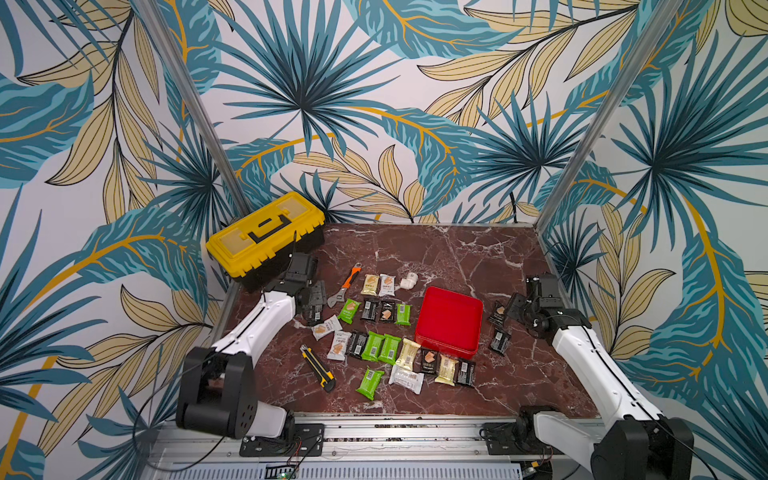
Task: Take the cookies out of the storage box
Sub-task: Place the cookie at the center of the board, then reset both arms
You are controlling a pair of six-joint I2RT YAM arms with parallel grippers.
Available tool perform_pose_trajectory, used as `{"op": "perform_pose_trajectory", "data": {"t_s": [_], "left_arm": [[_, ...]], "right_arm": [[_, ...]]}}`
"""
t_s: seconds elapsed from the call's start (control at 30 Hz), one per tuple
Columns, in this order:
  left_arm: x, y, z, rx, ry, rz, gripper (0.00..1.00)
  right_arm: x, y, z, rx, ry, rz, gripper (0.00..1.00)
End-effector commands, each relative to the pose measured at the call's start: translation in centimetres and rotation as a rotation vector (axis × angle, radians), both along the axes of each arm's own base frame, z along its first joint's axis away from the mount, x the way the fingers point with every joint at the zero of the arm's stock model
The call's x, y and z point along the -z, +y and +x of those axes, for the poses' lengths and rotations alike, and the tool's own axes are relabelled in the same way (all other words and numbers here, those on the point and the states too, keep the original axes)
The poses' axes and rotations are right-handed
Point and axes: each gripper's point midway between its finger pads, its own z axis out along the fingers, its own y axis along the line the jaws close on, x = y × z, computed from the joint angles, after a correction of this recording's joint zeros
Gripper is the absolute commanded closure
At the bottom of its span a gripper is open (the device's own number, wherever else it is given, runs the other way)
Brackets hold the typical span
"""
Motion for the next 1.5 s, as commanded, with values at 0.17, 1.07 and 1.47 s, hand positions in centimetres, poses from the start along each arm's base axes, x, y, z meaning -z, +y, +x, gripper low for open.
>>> {"op": "perform_pose_trajectory", "data": {"t_s": [0.17,1.07,1.47], "left_arm": [[-2.6,5.7,-2.2,-0.218,-0.390,0.084,0.00],[0.5,5.0,2.7,0.094,-0.697,0.033,0.00],[1.5,3.8,2.7,0.160,-0.742,0.045,0.00]], "right_arm": [[0.3,-1.3,2.2,-0.050,-0.162,-0.150,0.33],[1.0,-0.2,8.5,-0.175,-0.453,-0.239,0.27],[2.8,3.1,9.9,-0.368,-0.521,-0.244,0.25]]}}
